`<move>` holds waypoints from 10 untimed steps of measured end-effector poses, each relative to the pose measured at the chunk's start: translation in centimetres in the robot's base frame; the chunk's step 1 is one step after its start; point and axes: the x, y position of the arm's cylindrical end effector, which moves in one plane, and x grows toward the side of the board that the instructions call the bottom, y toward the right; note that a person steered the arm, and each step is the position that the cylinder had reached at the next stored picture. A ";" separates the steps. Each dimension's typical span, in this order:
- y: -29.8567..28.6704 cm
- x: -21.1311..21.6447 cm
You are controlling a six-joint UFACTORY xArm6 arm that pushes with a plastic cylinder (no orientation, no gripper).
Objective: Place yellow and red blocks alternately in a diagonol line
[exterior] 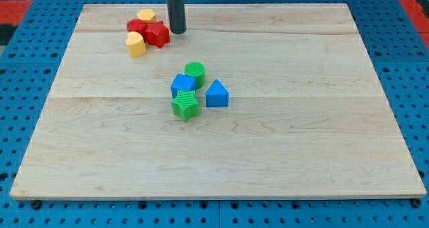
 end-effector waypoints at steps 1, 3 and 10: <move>-0.2 -1.1; -1.0 -1.3; -2.1 -0.2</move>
